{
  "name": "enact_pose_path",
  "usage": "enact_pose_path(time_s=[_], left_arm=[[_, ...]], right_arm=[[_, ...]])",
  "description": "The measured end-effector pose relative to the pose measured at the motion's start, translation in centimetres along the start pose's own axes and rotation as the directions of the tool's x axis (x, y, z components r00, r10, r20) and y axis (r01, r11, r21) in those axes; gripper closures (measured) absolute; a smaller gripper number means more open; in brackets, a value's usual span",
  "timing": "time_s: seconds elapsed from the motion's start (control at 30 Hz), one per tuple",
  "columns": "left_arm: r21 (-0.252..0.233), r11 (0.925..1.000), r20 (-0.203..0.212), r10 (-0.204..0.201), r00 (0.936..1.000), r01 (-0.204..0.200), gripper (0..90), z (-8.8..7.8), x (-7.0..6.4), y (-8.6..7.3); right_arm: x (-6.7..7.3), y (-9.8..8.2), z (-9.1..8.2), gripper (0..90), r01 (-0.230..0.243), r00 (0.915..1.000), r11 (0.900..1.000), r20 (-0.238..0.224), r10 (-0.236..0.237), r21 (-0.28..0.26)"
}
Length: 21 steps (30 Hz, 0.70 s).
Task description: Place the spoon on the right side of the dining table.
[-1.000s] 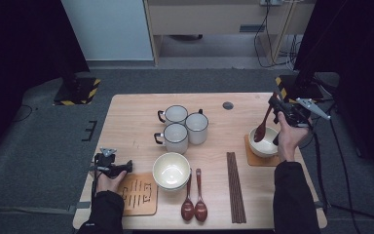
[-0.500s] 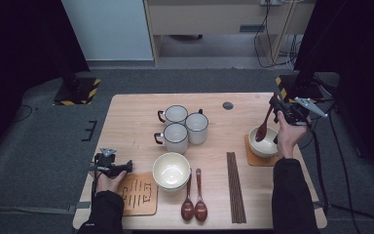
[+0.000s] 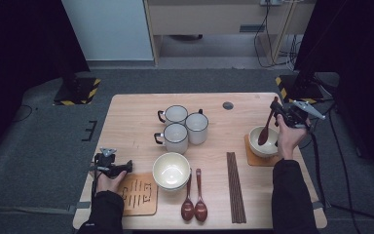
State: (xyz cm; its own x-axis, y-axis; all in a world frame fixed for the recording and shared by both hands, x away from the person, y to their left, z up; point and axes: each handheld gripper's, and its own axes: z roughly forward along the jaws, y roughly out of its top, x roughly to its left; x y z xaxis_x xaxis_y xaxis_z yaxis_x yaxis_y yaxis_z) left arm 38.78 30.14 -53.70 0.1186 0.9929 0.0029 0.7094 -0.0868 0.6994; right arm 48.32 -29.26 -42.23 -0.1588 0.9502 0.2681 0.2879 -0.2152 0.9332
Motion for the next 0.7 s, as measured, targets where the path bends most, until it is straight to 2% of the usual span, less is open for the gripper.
enact_pose_path(time_s=[0.43, 0.7], left_arm=[[0.000, 1.0000, 0.000, 0.000, 1.0000, 0.000, 0.0, 0.0, 0.0, 0.0], [0.000, 1.0000, 0.000, 0.000, 1.0000, 0.000, 0.0, 0.0, 0.0, 0.0]], right_arm=[[0.0, -1.0, 0.4, 83.6, 0.037, 0.9990, 0.996, 0.021, -0.039, 0.076], [-0.1, -1.2, 0.3, 81.6, 0.044, 0.9986, 0.994, 0.024, -0.047, 0.099]])
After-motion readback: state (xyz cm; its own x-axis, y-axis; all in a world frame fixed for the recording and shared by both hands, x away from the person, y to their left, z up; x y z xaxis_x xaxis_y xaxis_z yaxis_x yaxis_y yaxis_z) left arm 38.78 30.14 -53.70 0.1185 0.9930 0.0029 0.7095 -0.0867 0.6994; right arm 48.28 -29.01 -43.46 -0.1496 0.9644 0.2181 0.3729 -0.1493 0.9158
